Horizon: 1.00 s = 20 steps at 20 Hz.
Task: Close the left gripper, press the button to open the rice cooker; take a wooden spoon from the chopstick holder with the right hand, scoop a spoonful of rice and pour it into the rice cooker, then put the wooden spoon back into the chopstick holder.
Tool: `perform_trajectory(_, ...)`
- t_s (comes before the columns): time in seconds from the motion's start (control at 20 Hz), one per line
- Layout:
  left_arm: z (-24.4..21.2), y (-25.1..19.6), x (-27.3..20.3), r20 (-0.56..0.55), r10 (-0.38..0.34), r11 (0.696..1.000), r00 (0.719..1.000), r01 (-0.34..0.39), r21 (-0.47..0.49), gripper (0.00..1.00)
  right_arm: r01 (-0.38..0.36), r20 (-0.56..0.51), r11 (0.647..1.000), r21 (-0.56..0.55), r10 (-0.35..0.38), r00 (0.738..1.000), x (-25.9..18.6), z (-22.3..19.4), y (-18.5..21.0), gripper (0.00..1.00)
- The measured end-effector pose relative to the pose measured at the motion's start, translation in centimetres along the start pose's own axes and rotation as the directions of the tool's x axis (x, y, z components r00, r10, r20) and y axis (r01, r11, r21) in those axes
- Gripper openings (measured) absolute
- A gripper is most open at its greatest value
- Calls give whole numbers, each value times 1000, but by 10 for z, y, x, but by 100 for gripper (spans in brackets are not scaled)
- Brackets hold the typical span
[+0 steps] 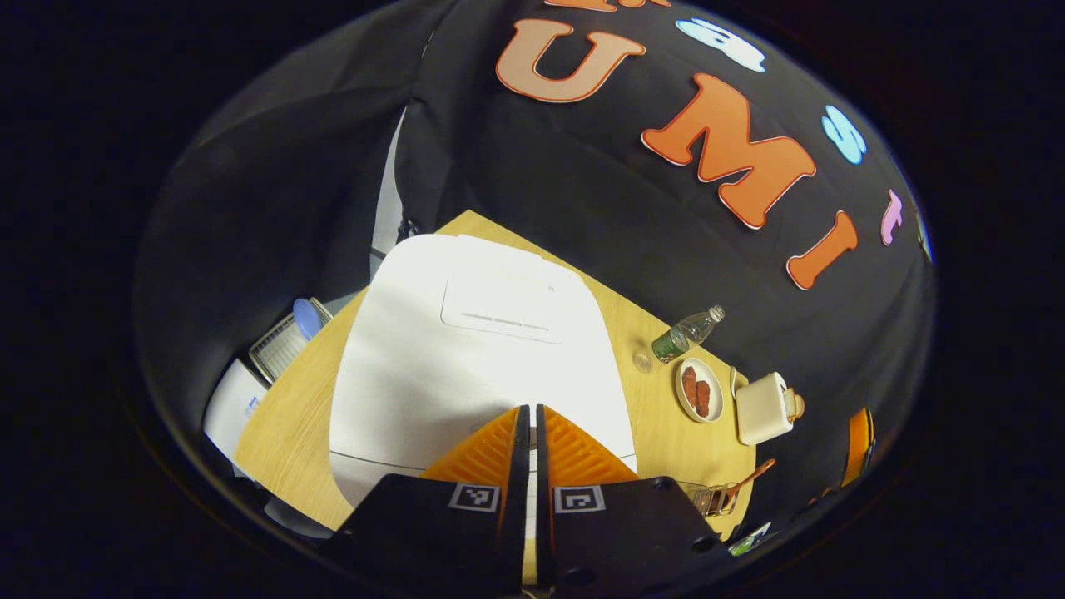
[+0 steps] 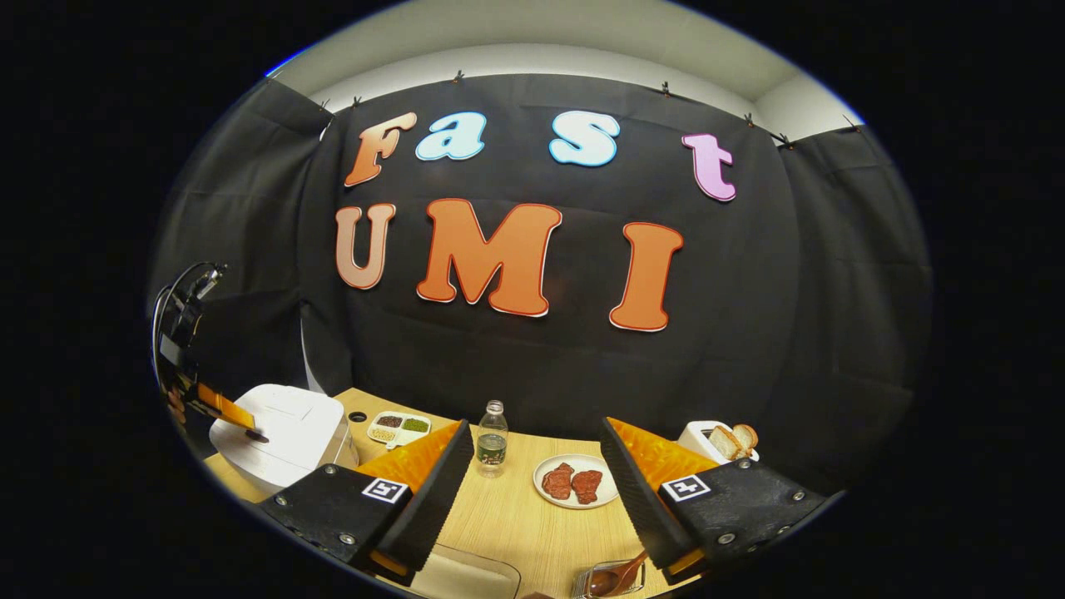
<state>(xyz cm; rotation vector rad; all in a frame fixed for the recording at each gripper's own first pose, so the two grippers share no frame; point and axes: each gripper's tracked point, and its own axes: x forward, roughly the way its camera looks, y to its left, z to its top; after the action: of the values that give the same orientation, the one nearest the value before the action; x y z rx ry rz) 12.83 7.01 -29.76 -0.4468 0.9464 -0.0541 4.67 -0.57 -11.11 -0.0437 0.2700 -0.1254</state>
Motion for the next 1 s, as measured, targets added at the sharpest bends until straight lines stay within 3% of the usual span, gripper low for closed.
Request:
perform_trajectory(0.3,-18,14,4,-106,32,999,994,-33,-14,6,15,-27,1000,1,-15,1000,0,-13,-11,95)
perform_trajectory(0.65,-16,13,3,-30,132,989,991,-130,66,8,-22,-31,999,26,22,999,5,-14,-9,95)
perform_trajectory(0.75,-6,8,-4,32,145,985,989,-147,94,7,-36,-27,999,23,36,999,6,-10,-9,95)
perform_trajectory(0.85,19,-3,-22,168,133,978,977,-156,136,6,-35,-12,999,13,35,999,6,-6,-11,95)
perform_trajectory(0.9,36,-9,-34,250,124,973,960,-167,160,6,-34,-14,999,9,34,999,7,-6,-11,95)
perform_trajectory(1.0,70,-19,-60,423,140,952,895,-239,191,6,-34,-20,999,12,34,999,7,-6,-11,95)
